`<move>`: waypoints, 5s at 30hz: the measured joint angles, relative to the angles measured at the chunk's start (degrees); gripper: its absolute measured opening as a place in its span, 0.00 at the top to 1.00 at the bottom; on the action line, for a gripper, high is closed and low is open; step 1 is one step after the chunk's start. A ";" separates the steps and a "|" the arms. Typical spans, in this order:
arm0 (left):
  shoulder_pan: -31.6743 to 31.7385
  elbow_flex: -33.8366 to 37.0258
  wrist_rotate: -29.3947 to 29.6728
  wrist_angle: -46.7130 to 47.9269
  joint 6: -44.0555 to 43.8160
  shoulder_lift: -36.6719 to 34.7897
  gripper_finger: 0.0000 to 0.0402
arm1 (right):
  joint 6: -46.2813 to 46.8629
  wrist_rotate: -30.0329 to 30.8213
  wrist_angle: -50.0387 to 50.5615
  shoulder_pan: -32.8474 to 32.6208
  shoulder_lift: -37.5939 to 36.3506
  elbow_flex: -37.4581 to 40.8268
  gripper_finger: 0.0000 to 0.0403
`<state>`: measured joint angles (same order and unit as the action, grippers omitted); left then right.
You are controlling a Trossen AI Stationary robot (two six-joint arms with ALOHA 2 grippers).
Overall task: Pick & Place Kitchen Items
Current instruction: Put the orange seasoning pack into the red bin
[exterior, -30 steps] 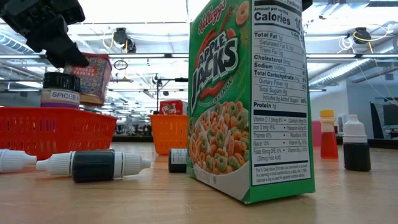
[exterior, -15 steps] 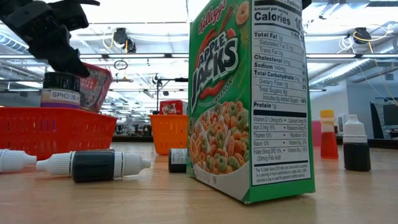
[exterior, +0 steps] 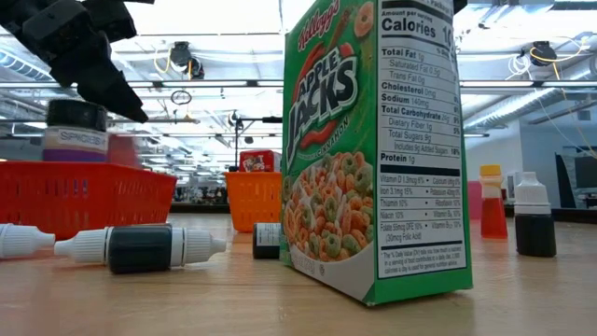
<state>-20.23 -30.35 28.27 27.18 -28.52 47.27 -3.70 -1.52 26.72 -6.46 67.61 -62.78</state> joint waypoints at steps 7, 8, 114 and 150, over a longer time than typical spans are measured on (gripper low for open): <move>0.00 0.01 0.86 -0.55 1.68 0.01 0.20 | -0.02 0.00 0.07 0.00 0.00 0.00 0.65; 0.00 0.00 1.16 -0.76 1.72 0.01 0.20 | -0.02 -0.01 0.07 0.00 0.00 0.00 0.65; 0.00 -0.02 4.81 -15.99 5.00 -0.03 0.19 | 40.40 16.87 12.53 -35.52 8.03 -6.24 1.00; -0.04 -0.02 -1.30 -34.10 24.61 -0.01 0.19 | 5.29 7.54 -22.71 -4.44 14.48 -7.87 1.00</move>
<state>-20.27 -30.37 26.97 -6.92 -3.91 47.27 1.58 6.02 4.01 -10.90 82.10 -70.65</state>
